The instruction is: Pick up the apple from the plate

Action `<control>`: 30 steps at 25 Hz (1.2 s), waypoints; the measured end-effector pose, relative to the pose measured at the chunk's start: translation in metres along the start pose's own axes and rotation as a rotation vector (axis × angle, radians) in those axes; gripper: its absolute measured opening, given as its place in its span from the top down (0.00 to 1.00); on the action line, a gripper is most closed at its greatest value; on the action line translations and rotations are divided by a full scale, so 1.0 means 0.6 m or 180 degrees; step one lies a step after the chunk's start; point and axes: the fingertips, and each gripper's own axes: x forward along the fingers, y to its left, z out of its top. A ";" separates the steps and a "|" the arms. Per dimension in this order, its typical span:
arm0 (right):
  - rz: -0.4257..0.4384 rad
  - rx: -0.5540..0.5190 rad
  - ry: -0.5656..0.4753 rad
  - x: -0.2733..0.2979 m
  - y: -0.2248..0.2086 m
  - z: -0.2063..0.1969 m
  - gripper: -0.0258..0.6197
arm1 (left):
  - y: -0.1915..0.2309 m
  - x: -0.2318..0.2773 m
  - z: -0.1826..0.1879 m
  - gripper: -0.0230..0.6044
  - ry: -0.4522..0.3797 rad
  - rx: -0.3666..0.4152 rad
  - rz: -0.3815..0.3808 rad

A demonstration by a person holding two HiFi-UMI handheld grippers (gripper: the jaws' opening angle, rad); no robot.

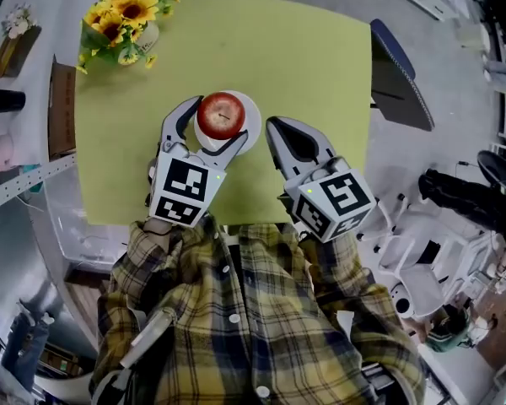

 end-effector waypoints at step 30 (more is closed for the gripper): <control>0.0046 -0.0196 -0.0134 -0.086 0.072 0.024 0.96 | -0.076 -0.159 0.079 0.31 -0.0219 0.0163 0.0006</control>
